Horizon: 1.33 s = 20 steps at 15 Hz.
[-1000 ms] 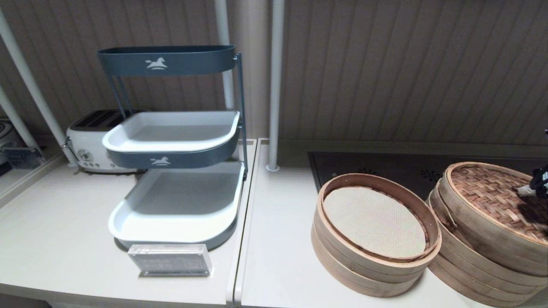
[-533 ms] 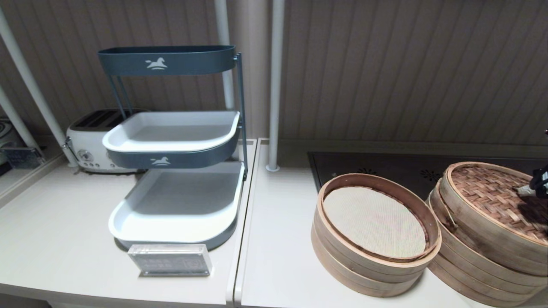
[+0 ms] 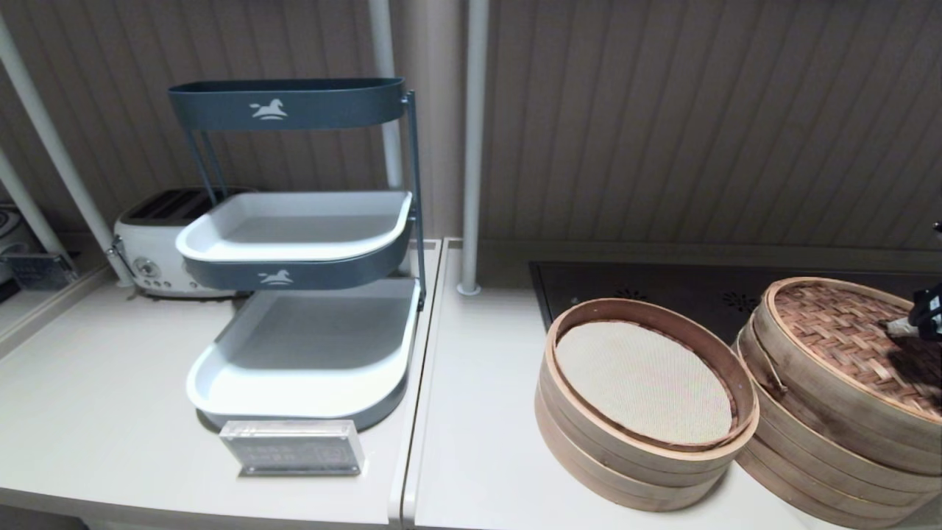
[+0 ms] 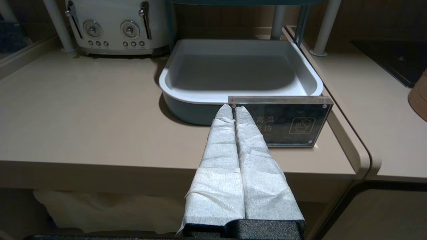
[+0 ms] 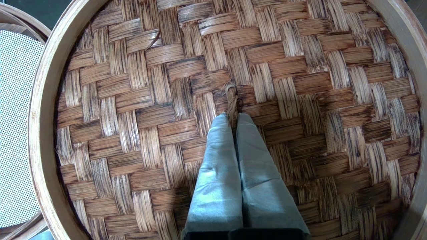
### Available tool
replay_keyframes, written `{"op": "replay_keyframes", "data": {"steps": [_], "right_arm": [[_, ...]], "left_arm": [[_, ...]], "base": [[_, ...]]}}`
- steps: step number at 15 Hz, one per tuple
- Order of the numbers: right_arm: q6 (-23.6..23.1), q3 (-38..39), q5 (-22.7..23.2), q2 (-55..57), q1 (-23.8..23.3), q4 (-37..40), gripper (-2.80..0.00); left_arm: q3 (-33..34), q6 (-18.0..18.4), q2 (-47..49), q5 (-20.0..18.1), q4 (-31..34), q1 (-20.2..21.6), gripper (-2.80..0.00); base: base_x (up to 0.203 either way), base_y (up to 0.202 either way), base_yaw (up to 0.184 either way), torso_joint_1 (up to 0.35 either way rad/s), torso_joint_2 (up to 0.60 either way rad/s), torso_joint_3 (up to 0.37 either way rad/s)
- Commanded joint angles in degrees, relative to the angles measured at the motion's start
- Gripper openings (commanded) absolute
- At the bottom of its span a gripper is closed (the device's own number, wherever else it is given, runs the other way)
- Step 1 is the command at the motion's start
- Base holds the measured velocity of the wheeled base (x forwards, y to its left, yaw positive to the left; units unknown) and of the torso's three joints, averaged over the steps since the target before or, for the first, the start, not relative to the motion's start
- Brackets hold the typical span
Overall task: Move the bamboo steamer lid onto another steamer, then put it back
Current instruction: Put the steamer, then pick up the steamer
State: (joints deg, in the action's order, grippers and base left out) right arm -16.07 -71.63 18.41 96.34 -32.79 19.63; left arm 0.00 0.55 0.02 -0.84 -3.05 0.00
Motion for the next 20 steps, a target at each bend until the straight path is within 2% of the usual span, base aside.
{"op": "replay_keyframes", "data": {"steps": [1, 4, 5, 12, 18, 20], "right_arm": [[-0.1, 0.0, 0.1, -0.1, -0.1, 0.1, -2.80], [0.0, 0.0, 0.1, 0.2, -0.2, 0.1, -2.80], [0.0, 0.1, 0.0, 0.1, -0.2, 0.1, 0.00], [-0.2, 0.2, 0.5, -2.5, -0.1, 0.2, 0.00], [0.1, 4.6, 5.8, -21.3, -0.2, 1.5, 0.00], [0.1, 6.5, 7.2, -27.6, 0.0, 5.2, 0.00]], "left_arm": [[1.6, 0.0, -0.2, 0.0, 0.0, 0.0, -2.80], [1.6, 0.0, -0.2, 0.1, 0.0, 0.0, -2.80], [1.6, 0.1, -0.1, 0.0, 0.0, 0.0, -2.80], [1.6, 0.0, -0.1, 0.1, 0.0, 0.0, -2.80], [1.6, 0.1, -0.2, 0.0, 0.0, 0.0, -2.80], [1.6, 0.0, -0.1, 0.0, 0.0, 0.0, -2.80]], "base": [[0.000, 0.000, 0.000, 0.000, 0.00, 0.000], [0.000, 0.000, 0.000, 0.000, 0.00, 0.000], [0.000, 0.000, 0.000, 0.000, 0.00, 0.000], [0.000, 0.000, 0.000, 0.000, 0.00, 0.000], [0.000, 0.000, 0.000, 0.000, 0.00, 0.000], [0.000, 0.000, 0.000, 0.000, 0.00, 0.000]]}}
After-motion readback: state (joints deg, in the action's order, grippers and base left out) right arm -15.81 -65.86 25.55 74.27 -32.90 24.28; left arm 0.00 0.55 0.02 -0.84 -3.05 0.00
